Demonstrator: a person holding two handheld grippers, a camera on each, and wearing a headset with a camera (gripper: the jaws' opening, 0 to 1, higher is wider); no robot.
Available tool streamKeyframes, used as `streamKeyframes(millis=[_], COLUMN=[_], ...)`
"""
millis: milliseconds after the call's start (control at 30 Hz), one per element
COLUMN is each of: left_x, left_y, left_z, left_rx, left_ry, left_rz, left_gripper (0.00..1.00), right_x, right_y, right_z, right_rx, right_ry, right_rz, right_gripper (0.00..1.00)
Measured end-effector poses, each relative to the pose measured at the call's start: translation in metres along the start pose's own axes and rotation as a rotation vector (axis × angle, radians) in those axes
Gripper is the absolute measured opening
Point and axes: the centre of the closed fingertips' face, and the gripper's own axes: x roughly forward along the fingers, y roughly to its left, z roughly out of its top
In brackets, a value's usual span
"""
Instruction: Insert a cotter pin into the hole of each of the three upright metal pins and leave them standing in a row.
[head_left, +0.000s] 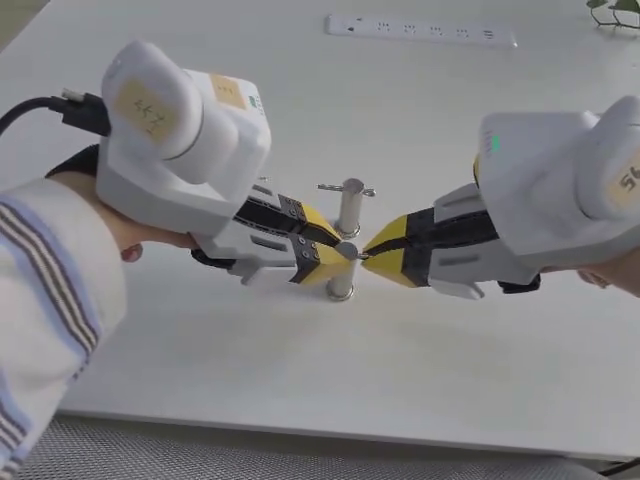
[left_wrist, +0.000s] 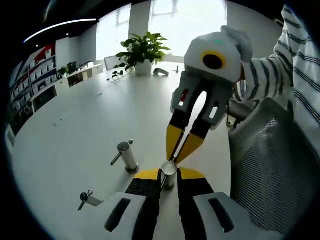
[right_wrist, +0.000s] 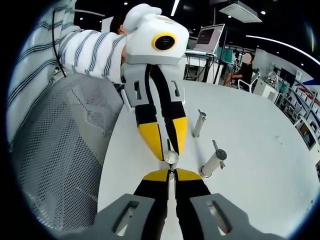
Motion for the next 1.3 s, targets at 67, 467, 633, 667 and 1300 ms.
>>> streamKeyframes(millis=[67, 467, 633, 667, 1300], left_x=[0.0, 0.001, 0.002, 0.0, -0.034], left_y=[0.0, 0.0, 0.001, 0.001, -0.011], left_z=[0.0, -0.002, -0.002, -0.002, -0.034], left_rx=[0.0, 0.044, 0.071, 0.071, -0.028], left_ry=[0.0, 0.0, -0.002, -0.004, -0.049], left_rz=[0.0, 0.003, 0.016, 0.019, 0.076], left_gripper=[0.09, 0.09, 0.15, 0.18, 0.72], right_x=[0.001, 0.002, 0.002, 0.002, 0.023], right_y=[0.0, 0.001, 0.0, 0.0, 0.002], right_z=[0.001, 0.001, 0.0, 0.0, 0.006], right_rx=[-0.006, 0.003, 0.002, 0.007, 0.139], right_ry=[0.0, -0.003, 0.005, 0.006, -0.035], right_rz=[0.003, 0.006, 0.004, -0.001, 0.008], right_gripper=[0.0, 0.0, 0.07, 0.08, 0.17])
